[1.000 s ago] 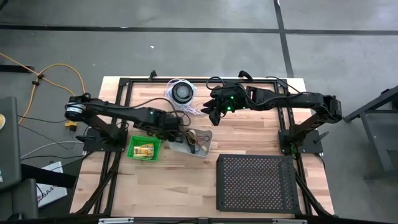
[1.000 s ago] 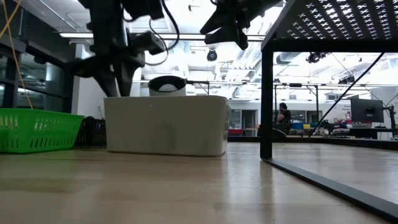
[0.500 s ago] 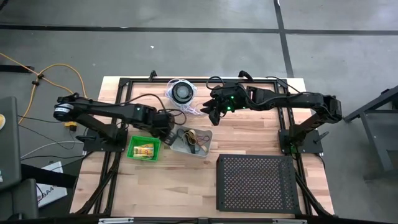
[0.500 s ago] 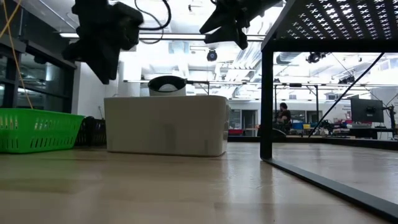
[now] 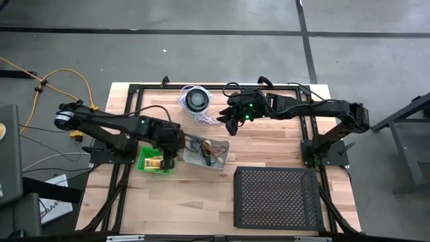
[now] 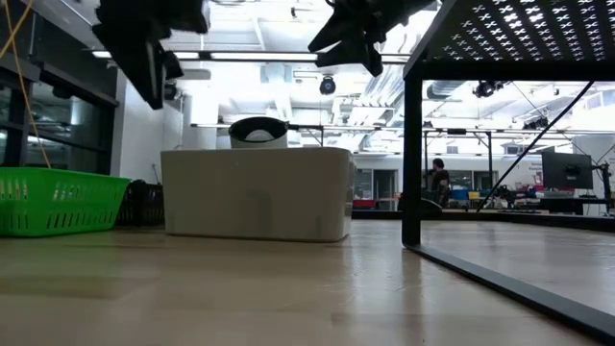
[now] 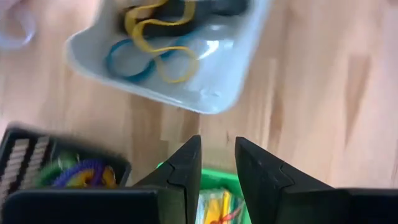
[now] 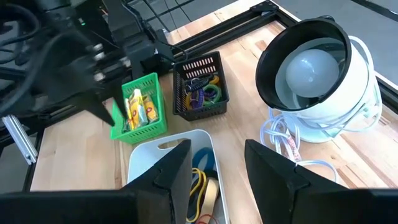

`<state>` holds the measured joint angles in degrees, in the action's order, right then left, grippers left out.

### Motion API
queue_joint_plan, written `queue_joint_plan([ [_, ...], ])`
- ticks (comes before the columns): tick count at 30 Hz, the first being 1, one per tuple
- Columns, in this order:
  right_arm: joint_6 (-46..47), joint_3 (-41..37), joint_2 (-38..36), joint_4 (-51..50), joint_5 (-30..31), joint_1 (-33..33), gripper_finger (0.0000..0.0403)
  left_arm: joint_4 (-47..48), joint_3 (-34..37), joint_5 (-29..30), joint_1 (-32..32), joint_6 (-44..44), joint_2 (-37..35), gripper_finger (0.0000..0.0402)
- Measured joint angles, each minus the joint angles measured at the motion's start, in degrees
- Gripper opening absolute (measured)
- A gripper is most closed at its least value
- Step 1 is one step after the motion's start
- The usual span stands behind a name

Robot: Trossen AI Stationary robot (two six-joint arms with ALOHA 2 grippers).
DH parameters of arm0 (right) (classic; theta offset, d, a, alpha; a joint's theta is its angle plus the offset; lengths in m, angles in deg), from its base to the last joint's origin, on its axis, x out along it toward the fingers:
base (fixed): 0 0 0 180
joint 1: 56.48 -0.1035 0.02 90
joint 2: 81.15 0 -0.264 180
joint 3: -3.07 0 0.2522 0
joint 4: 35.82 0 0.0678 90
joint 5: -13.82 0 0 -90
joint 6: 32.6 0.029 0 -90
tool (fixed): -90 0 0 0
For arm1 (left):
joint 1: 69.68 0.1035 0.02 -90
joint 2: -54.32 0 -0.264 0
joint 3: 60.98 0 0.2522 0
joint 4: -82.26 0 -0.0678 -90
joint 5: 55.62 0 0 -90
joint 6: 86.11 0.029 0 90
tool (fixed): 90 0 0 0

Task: Pick & Place Office Desk Supplies
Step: Put the gray bin on the shelf

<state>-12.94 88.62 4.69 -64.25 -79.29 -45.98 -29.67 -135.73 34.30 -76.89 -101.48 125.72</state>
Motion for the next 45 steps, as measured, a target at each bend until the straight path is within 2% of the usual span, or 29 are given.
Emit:
queue_joint_plan([
  [4, 0.0, 0.0, 0.0, 0.0, 0.0, 0.0, 0.0137, 0.1, 0.0, -1.6, -2.1, 7.0, 0.0, 0.0093],
  [13, 0.0, 0.0, 0.0, 0.0, 0.0, 0.0, 0.0137, 0.7, 0.0, -3.1, -7.1, 7.0, 0.0, 0.0093],
  [23, 0.0, 0.0, 0.0, 0.0, 0.0, 0.0, 0.0137, 0.3, 0.0, -2.0, -21.9, -0.9, 0.0, 0.0093],
  [30, 0.0, 0.0, 0.0, 0.0, 0.0, 0.0, 0.0137, 0.3, 0.0, 2.9, -31.3, -1.2, 0.0, 0.0093],
  [37, 0.0, 0.0, 0.0, 0.0, 0.0, 0.0, 0.0137, 0.3, 0.0, 3.6, -34.7, -1.2, 0.0, 0.0093],
  [45, 0.0, 0.0, 0.0, 0.0, 0.0, 0.0, 0.0137, 0.3, 0.0, 3.6, -35.3, -1.2, 0.0, 0.0093],
])
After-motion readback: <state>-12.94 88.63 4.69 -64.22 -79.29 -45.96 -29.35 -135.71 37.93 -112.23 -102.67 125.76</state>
